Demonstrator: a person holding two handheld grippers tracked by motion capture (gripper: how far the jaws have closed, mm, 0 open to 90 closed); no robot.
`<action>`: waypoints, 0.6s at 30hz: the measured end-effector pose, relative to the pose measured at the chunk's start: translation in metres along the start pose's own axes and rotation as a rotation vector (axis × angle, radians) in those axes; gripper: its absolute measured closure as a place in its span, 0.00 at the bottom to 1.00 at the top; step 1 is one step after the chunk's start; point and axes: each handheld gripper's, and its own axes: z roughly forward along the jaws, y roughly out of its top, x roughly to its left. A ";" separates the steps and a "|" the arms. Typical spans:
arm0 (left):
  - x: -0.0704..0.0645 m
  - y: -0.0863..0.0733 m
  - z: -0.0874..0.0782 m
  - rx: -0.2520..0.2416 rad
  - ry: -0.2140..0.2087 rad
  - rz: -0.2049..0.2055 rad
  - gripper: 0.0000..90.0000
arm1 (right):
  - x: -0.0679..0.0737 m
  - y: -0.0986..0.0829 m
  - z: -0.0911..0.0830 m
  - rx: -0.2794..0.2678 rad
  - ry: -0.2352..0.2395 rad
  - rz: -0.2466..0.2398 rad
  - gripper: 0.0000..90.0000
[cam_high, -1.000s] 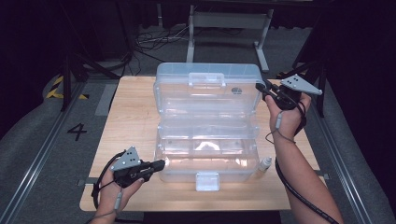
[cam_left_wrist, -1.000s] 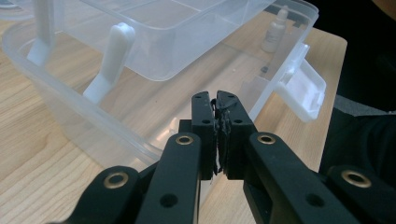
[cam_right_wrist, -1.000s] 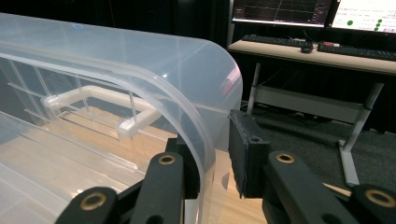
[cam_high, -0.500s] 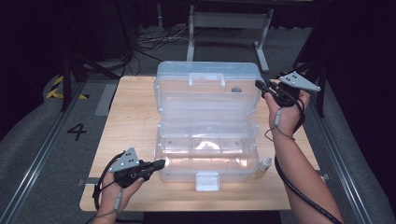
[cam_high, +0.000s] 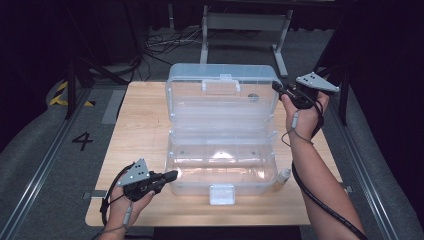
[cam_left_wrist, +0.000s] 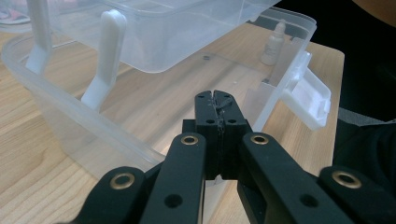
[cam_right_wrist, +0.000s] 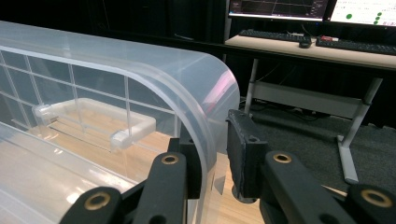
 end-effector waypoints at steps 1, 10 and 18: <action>0.000 0.000 0.000 0.000 0.000 0.001 1.00 | 0.000 0.000 0.001 0.001 0.000 0.001 0.86; 0.000 0.000 0.000 0.000 0.004 0.006 1.00 | -0.004 0.002 0.013 0.011 -0.005 -0.002 0.87; 0.000 0.000 0.000 0.002 0.006 0.005 1.00 | -0.007 0.002 0.020 0.005 -0.010 -0.009 0.89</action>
